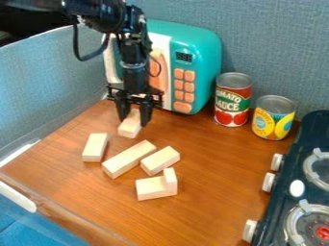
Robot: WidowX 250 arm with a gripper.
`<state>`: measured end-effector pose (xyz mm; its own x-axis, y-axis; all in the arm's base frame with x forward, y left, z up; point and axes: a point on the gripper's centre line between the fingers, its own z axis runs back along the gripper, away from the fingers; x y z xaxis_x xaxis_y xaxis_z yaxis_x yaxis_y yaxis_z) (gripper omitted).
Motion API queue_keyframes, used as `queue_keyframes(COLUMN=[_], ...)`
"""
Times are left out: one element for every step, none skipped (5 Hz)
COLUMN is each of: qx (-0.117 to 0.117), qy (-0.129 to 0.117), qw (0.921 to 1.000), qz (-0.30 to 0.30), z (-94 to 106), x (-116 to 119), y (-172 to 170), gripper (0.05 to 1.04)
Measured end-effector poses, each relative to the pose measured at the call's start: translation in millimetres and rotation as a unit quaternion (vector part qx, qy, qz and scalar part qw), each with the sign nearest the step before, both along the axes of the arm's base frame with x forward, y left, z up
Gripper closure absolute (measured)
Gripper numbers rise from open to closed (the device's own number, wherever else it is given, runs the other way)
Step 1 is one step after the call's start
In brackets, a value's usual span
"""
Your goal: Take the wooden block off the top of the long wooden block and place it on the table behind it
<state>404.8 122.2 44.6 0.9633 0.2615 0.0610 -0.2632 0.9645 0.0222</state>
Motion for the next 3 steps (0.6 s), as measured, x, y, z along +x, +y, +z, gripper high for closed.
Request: queue_keyframes(qx=[-0.001,0.005,0.007], qy=[0.013,0.033,0.034], qw=[0.9999,0.9993,0.9993], qz=[0.008,0.013,0.016], z=[-13.8,-27.1,-26.6], x=[0.7,0.0,0.9], y=[0.5,4.7,6.3], gripper=[0.517,0.517,0.517])
